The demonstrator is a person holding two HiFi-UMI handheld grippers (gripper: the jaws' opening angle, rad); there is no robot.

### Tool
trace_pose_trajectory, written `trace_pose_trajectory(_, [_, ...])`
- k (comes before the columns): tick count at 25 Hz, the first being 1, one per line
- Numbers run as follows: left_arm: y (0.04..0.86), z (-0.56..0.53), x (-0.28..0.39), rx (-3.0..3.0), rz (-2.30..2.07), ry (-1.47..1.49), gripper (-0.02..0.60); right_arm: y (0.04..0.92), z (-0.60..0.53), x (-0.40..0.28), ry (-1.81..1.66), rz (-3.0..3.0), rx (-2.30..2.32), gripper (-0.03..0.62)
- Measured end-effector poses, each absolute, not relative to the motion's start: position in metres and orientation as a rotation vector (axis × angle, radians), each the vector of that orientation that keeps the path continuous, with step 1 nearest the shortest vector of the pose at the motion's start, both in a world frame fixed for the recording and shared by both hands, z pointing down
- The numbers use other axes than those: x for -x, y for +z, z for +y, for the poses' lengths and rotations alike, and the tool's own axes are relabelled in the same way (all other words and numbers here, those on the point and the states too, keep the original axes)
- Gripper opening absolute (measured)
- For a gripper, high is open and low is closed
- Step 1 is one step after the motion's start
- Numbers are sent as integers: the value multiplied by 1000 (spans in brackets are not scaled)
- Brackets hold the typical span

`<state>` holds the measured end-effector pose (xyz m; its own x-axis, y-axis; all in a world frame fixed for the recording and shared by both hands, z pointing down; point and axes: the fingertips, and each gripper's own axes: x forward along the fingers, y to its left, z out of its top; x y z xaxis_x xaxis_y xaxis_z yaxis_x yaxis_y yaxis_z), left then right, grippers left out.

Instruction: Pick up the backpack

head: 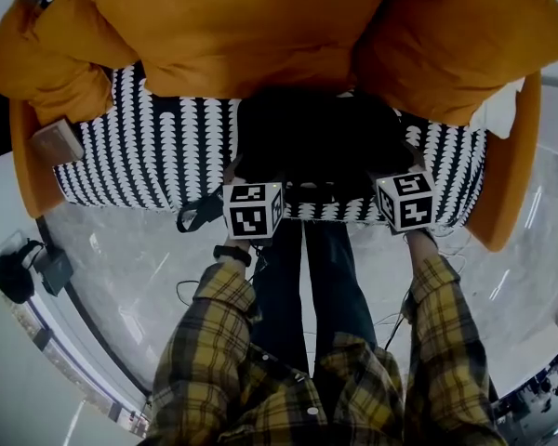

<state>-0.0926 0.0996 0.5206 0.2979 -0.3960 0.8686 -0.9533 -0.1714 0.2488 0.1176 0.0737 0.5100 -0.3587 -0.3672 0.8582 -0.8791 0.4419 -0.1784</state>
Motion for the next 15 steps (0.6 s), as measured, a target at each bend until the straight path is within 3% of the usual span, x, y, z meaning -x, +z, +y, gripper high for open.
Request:
trace_pose_trajectory(6, [531,100,87,-1701,-1246,877,318,514,77,-117,777,-1907,-1004,316])
trace_pose_trajectory(9, [532,101,87,-1684,-1262,906,313,515,79,-118,769,-1893,-993,279])
trace_pose_trajectory(12, [535,104,92,-1648,-1287,950,228,517,82,-119,767,-1873,-995,220])
trace_pose_trajectory(15, [536,106,92,-1628,-1290,967,194,519,86,-120,773,-1868,-1002,176])
